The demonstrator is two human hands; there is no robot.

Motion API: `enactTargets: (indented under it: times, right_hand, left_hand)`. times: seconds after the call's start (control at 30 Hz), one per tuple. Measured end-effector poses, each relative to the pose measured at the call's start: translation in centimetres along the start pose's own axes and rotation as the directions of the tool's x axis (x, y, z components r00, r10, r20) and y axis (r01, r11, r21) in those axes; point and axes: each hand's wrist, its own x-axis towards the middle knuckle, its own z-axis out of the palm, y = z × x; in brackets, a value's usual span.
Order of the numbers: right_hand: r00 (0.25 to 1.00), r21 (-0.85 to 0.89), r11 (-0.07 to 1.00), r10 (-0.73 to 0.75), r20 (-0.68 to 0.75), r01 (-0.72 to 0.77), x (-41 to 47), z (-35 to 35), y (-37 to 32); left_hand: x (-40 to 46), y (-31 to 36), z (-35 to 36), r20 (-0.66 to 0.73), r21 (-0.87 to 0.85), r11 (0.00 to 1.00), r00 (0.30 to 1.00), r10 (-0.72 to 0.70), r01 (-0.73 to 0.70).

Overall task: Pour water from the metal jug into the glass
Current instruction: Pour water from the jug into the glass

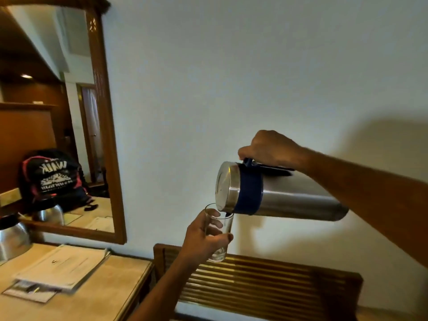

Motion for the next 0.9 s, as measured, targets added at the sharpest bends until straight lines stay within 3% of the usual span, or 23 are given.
enactTargets:
  times: [0.3,0.63,0.9]
  right_hand:
    - [0.991,-0.263,0.959,-0.121,-0.058,0.102,0.1,-3.0,-3.2]
    - [0.967,-0.386,0.9,-0.246,-0.065,0.203,0.9,-3.5,-4.4]
    - [0.958,-0.383,0.894,-0.278,-0.068,0.233,1.8,-3.6,-4.2]
  left_hand:
    - [0.9,1.6,1.0,-0.02,0.041,0.995,0.995,0.097,-0.096]
    - [1.4,2.1,1.3,-0.023,0.056,0.991,0.992,0.126,-0.125]
    - [2.2,1.5,1.3,-0.034,0.058,0.992,0.993,0.117,-0.115]
